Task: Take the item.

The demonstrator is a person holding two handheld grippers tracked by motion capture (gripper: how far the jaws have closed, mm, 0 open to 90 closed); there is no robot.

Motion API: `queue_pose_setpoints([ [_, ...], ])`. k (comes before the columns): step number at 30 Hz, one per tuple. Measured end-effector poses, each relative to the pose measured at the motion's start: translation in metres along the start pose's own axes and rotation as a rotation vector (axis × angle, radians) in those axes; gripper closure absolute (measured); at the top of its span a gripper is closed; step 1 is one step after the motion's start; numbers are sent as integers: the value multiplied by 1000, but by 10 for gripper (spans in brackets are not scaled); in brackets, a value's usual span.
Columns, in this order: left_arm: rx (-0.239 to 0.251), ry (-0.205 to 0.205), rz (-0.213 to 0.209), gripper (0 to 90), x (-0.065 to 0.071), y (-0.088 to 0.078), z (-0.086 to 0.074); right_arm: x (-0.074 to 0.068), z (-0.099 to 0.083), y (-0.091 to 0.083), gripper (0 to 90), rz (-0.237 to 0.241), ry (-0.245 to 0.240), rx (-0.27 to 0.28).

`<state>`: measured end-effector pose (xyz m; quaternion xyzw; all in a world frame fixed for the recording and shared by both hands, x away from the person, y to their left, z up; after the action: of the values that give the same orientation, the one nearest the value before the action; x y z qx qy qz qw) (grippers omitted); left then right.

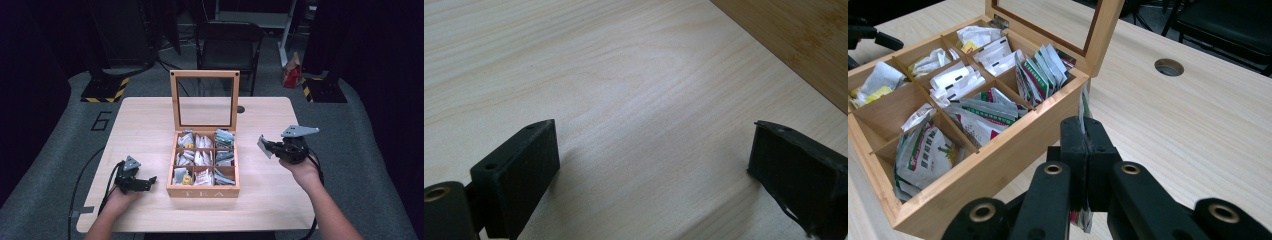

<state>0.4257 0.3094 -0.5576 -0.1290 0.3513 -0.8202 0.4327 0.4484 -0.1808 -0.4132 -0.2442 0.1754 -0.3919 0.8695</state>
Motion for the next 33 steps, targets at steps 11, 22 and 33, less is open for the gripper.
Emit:
queue_pose_setpoints([
  [11,1,0,0,57,0,0,0,-1,-9,8,891,3,-7,-4],
  [22,0,0,0,57,0,0,0,-2,-20,18,891,-7,-5,-23],
  [33,1,0,0,57,0,0,0,1,-31,24,891,-20,4,-37],
])
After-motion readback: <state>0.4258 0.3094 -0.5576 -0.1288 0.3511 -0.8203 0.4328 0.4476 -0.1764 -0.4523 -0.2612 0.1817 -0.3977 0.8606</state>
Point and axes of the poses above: each handheld gripper's, and its own axes: y roughly forward along the jaws, z roughly out of its top, x roughly to its right, the point moved 4 cm from there along y, roughly forward along the jaws, and after that the axes turned 7 degrees about y, right-handed, at the moved point
